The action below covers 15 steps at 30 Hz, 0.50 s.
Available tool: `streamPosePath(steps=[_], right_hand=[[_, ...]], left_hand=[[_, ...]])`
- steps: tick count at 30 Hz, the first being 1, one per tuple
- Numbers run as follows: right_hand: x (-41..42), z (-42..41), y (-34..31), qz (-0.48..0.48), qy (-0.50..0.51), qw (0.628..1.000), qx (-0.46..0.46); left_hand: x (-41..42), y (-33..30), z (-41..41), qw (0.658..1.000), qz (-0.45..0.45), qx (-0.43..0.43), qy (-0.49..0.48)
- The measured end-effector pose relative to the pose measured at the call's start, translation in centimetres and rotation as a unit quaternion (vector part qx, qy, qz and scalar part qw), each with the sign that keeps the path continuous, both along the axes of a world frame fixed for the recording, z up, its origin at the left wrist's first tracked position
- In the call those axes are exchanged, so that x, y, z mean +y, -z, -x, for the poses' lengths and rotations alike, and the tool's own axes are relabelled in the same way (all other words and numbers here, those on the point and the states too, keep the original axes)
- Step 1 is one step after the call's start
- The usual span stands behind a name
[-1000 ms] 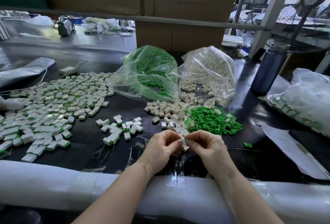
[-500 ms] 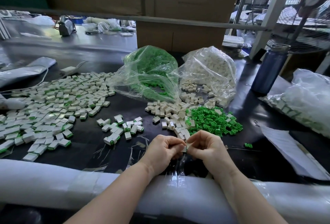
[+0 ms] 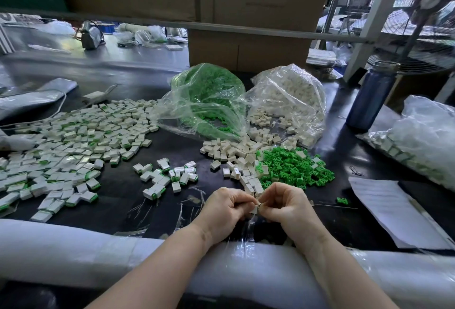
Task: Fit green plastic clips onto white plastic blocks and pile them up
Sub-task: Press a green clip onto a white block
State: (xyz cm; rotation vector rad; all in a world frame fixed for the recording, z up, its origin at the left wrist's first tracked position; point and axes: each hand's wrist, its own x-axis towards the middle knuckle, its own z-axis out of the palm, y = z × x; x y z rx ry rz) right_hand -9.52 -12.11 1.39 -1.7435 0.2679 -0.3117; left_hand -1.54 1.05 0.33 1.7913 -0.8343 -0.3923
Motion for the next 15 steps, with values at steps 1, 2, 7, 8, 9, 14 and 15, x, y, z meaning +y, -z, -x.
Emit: streamPosePath(steps=[1, 2, 7, 8, 9, 14, 15], right_hand=[[0.0, 0.02, -0.01, 0.0, -0.001, 1.0, 0.0], [0.0, 0.04, -0.03, 0.0, -0.002, 1.0, 0.0], [0.01, 0.06, 0.02, 0.001, -0.012, 1.0, 0.003], [-0.02, 0.05, 0.06, 0.002, -0.011, 1.0, 0.002], [-0.05, 0.02, 0.11, 0.002, -0.009, 1.0, 0.001], [-0.07, -0.27, 0.16, -0.028, 0.029, 0.999, -0.016], [-0.08, -0.32, 0.16, -0.04, 0.037, 0.998, -0.019]], left_hand=[[0.02, -0.03, -0.02, 1.0, -0.003, -0.015, 0.001], [0.05, -0.08, 0.01, 1.0, -0.005, -0.028, 0.002], [0.09, -0.2, 0.07, 0.996, -0.022, -0.079, 0.017], [0.09, -0.17, 0.06, 0.997, -0.023, -0.078, 0.016], [0.07, -0.14, 0.05, 0.997, -0.022, -0.073, 0.013], [-0.14, 0.08, 0.24, 0.997, 0.004, -0.057, -0.045], [-0.17, 0.04, 0.3, 0.998, 0.016, -0.049, -0.044]])
